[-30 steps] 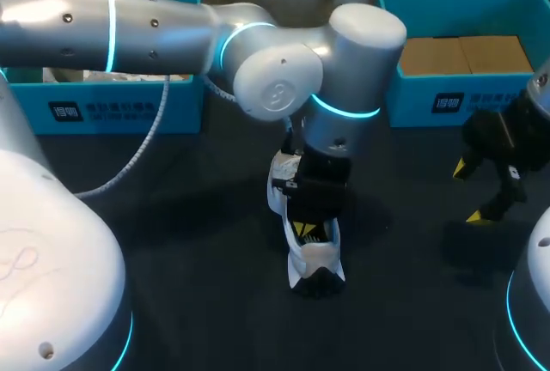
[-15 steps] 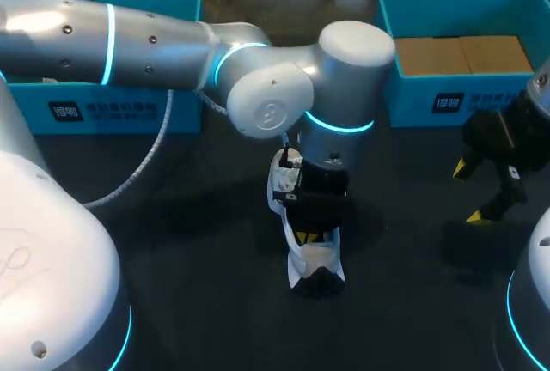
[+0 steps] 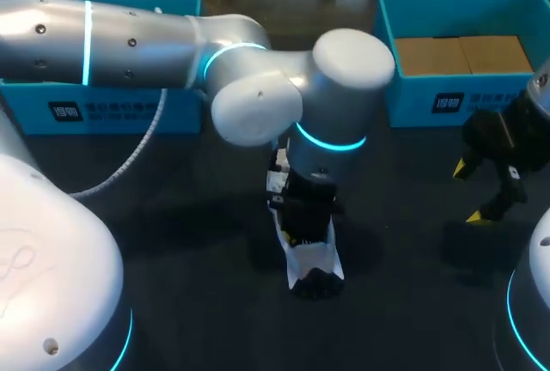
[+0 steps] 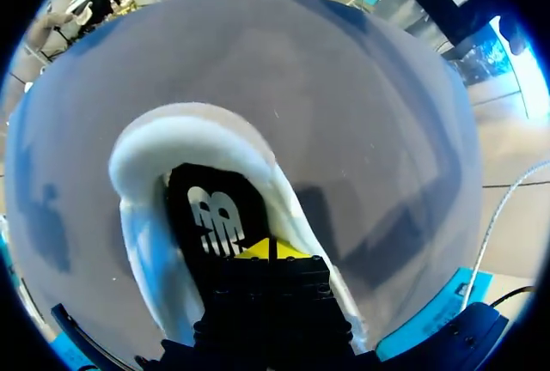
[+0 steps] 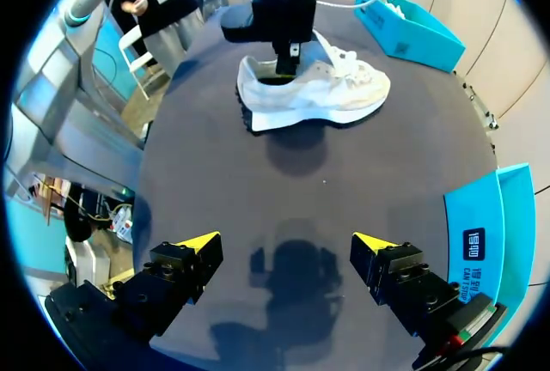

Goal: Take the shoe out of the shoebox, open the shoe tongue, remove and reinsert the insole, then place the shoe into the shoebox

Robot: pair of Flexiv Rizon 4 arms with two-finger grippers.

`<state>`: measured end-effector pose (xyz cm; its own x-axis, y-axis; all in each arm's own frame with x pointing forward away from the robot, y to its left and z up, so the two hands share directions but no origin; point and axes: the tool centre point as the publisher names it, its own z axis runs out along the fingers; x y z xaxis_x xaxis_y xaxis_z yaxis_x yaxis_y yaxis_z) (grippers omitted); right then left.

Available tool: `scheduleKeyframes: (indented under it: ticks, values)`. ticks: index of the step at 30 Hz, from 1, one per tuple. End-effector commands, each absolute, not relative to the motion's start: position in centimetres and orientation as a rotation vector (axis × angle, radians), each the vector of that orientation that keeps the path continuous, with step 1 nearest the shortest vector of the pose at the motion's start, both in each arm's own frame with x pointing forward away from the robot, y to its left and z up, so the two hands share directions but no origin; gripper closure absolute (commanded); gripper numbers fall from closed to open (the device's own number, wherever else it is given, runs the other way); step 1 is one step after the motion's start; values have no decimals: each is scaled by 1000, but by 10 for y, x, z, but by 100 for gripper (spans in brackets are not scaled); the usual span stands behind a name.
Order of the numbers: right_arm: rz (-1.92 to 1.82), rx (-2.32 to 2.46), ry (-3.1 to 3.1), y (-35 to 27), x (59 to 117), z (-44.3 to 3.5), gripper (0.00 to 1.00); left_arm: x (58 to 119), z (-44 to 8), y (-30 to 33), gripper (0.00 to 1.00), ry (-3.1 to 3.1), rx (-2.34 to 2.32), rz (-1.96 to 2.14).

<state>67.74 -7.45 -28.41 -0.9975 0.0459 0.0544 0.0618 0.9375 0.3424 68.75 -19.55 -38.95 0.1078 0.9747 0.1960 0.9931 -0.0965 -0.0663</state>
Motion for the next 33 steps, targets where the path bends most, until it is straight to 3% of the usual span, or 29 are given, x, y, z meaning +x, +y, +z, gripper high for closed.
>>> scheduleKeyframes:
  ticks: [1, 19, 33]
  values:
    - [-537, -84, -3049, -74, 677, -285, 0, 685, -414, -201, 100, -1980, -2177, -142]
    - [-537, -84, -3049, -74, 677, -285, 0, 683, -377, -206, 100, -2015, -2195, 60]
    - [-537, -84, -3049, -74, 677, -285, 0, 666, -415, -223, 100, -2039, -2165, 83]
